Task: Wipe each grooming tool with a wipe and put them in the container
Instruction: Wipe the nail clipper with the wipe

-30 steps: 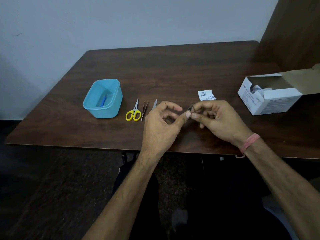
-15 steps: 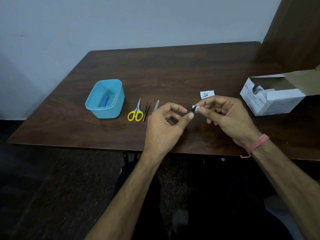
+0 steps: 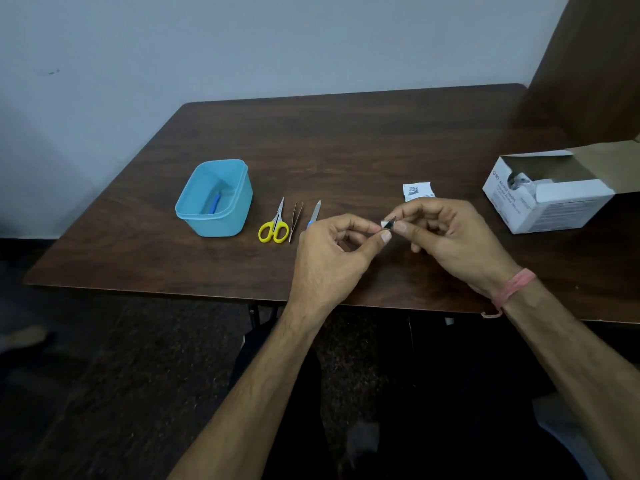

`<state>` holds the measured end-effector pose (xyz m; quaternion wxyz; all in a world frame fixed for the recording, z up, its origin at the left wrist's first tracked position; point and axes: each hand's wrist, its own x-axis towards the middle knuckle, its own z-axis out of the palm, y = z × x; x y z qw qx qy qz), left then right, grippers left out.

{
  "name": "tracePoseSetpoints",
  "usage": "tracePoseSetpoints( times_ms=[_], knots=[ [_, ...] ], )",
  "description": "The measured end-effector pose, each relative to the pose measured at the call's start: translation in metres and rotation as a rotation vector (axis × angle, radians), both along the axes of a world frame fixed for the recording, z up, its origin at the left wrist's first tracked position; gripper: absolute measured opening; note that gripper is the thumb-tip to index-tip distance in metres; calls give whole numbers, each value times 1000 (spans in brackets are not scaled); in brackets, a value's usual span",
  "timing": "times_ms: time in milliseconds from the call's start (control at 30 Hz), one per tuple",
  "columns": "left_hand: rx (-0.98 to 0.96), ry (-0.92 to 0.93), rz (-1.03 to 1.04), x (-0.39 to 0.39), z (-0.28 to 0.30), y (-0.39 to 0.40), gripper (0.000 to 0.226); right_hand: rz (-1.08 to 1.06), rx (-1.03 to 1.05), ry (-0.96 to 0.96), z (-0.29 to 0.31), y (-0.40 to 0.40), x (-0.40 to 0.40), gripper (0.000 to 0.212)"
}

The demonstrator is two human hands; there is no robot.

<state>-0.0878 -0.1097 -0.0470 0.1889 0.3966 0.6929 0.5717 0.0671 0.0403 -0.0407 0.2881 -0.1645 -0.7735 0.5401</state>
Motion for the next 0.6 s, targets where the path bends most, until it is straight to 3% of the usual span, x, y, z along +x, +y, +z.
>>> tracePoseSetpoints(
  times_ms=[600],
  knots=[
    [-55,35,31,0,2,-3,11,-56,-22,22,-1,-4,-2,10]
  ],
)
